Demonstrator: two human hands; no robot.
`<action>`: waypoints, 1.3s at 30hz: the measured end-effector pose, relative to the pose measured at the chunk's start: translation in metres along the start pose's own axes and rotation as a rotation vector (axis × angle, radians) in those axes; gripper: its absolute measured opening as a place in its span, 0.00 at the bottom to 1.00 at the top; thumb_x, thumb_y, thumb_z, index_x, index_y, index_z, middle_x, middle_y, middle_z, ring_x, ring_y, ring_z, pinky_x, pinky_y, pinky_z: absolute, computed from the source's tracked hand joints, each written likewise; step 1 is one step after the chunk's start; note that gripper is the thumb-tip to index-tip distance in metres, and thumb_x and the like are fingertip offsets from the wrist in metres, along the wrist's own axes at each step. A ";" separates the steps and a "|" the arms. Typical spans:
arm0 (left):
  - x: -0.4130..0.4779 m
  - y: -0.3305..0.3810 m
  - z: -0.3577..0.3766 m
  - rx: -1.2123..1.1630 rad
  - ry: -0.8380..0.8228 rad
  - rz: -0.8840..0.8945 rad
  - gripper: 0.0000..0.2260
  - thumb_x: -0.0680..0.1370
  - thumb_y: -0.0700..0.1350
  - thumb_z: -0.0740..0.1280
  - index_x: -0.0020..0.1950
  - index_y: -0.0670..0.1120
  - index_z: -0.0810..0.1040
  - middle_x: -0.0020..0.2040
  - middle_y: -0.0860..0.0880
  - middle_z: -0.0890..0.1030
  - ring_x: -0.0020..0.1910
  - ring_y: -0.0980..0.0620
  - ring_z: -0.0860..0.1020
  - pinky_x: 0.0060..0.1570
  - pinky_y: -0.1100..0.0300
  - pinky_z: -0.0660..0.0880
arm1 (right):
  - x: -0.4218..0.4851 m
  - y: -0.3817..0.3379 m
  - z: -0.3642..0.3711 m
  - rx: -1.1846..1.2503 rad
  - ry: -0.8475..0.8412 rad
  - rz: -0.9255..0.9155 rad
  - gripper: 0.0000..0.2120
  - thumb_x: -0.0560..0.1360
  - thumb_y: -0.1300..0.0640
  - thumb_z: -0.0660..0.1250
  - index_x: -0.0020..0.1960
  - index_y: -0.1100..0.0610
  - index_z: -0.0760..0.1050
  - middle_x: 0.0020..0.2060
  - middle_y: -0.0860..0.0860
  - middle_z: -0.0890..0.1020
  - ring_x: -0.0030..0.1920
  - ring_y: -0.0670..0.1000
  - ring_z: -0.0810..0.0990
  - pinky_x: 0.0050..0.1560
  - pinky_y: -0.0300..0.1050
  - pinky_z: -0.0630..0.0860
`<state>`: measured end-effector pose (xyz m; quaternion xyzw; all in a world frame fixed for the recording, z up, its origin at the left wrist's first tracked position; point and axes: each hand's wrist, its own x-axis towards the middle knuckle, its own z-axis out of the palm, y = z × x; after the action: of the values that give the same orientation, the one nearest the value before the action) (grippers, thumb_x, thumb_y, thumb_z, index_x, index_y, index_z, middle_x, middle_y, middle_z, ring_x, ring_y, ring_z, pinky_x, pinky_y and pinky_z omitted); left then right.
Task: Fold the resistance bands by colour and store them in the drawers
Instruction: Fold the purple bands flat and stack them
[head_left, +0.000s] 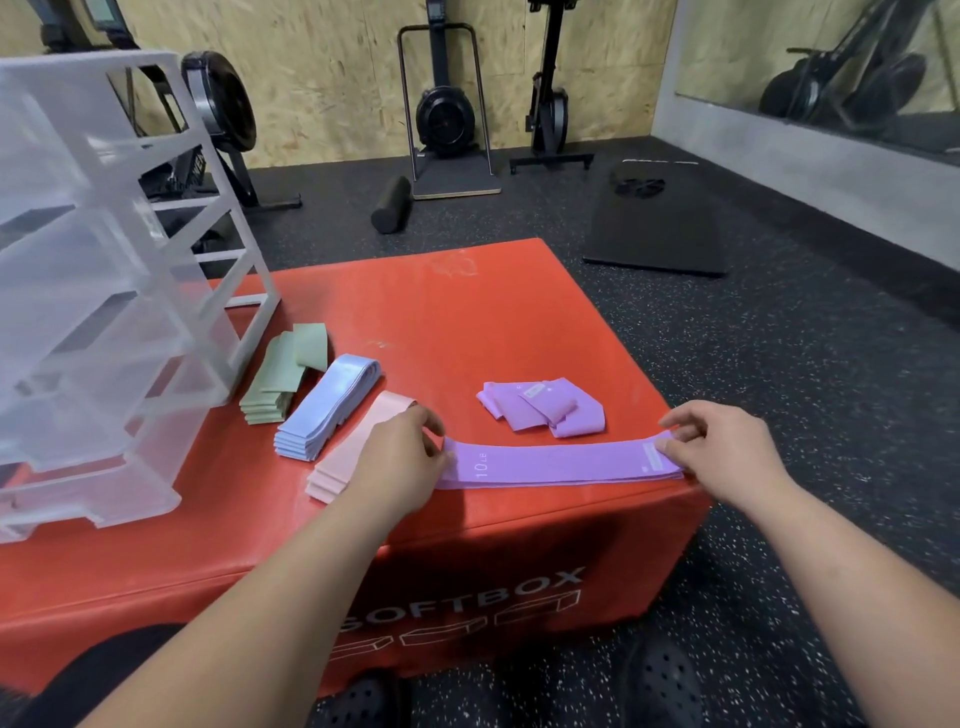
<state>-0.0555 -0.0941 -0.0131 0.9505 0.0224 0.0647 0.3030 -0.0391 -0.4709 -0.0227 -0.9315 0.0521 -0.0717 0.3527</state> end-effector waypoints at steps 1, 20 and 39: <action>0.000 0.000 0.001 0.009 0.002 0.014 0.06 0.78 0.46 0.74 0.52 0.52 0.79 0.37 0.54 0.83 0.37 0.57 0.78 0.35 0.64 0.70 | 0.001 0.002 0.001 -0.018 -0.003 -0.013 0.10 0.71 0.56 0.81 0.46 0.44 0.83 0.36 0.44 0.85 0.38 0.46 0.84 0.43 0.46 0.81; 0.010 -0.002 -0.012 0.268 -0.318 0.362 0.26 0.73 0.52 0.79 0.70 0.53 0.77 0.62 0.53 0.79 0.61 0.50 0.76 0.62 0.52 0.74 | 0.006 0.007 -0.015 -0.334 -0.352 -0.332 0.22 0.67 0.44 0.82 0.58 0.37 0.81 0.56 0.32 0.80 0.57 0.37 0.78 0.59 0.42 0.75; 0.049 0.023 -0.005 0.229 -0.189 0.417 0.19 0.77 0.53 0.74 0.67 0.54 0.79 0.60 0.54 0.79 0.60 0.49 0.77 0.56 0.51 0.76 | 0.053 -0.062 0.021 -0.242 -0.184 -0.373 0.13 0.76 0.50 0.75 0.60 0.42 0.82 0.54 0.38 0.83 0.51 0.44 0.81 0.58 0.50 0.78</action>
<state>-0.0081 -0.1057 0.0097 0.9645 -0.1955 0.0336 0.1742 0.0194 -0.4183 0.0081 -0.9631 -0.1451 -0.0440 0.2223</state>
